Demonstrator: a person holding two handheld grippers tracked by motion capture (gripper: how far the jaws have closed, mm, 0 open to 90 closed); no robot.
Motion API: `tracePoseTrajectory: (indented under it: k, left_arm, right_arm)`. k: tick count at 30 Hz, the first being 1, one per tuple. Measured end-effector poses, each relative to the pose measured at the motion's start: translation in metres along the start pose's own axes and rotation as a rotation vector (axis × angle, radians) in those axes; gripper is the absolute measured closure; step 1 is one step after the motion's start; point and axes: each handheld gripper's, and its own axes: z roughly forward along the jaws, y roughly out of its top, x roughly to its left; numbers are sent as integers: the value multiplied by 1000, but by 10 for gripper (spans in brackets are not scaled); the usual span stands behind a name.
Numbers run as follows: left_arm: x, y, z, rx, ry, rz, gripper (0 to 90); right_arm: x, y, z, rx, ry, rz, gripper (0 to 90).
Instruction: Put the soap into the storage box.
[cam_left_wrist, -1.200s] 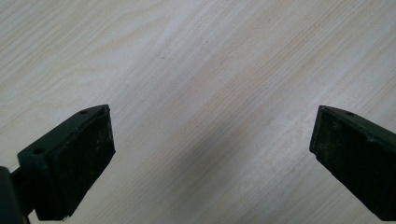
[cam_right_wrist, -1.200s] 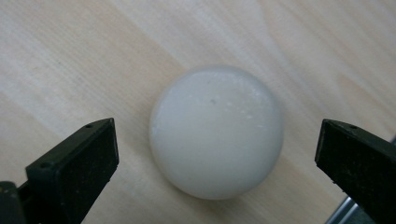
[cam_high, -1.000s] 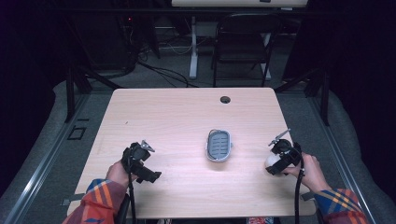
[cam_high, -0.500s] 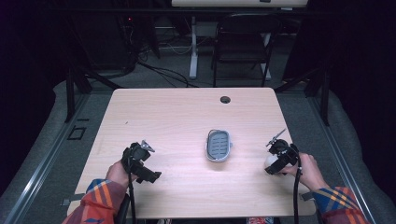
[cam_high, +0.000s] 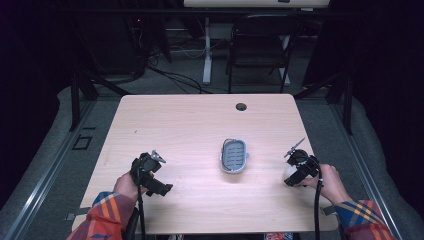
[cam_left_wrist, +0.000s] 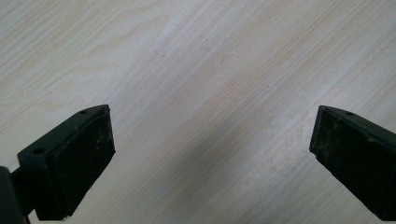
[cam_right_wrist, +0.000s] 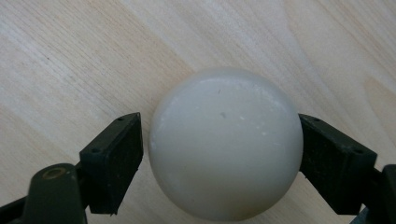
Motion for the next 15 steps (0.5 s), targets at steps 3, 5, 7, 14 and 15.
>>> tracePoseTrajectory:
  k: [3, 5, 7, 14, 15]
  left_arm:
    - [0, 0, 0, -3, 1, 0, 0]
    - [0, 0, 0, -3, 2, 0, 0]
    - [0, 0, 0, -2, 1, 1, 0]
    - [-1, 0, 0, 0, 4, 4, 0]
    - [-1, 0, 0, 0, 4, 3, 0]
  right_arm:
    - [0, -1, 1, 2, -1, 5, 207]
    - [0, -1, 1, 5, 2, 7, 206]
    - [1, -1, 3, -10, 4, 22, 211]
    - [1, 0, 2, 2, -14, 11, 239]
    - [3, -1, 4, -17, -17, 25, 240]
